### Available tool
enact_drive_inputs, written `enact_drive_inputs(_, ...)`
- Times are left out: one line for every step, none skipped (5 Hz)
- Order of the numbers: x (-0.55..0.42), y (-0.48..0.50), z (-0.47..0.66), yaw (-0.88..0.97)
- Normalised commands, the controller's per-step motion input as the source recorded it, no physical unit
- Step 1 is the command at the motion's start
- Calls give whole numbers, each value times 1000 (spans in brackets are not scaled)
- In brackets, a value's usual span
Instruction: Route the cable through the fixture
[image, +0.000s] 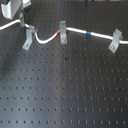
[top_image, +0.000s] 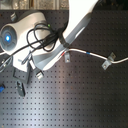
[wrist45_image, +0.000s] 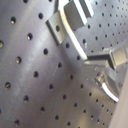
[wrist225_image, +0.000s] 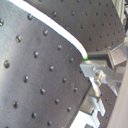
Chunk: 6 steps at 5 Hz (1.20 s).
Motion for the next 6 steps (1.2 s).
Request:
enact_drive_inputs(43,-11,-22,0)
enact_drive_inputs(262,144,-575,-40)
enact_drive_inputs(265,199,-692,-11)
enact_drive_inputs(348,301,-457,0)
enact_drive_inputs(252,359,3,211)
enact_drive_inputs(71,251,212,320)
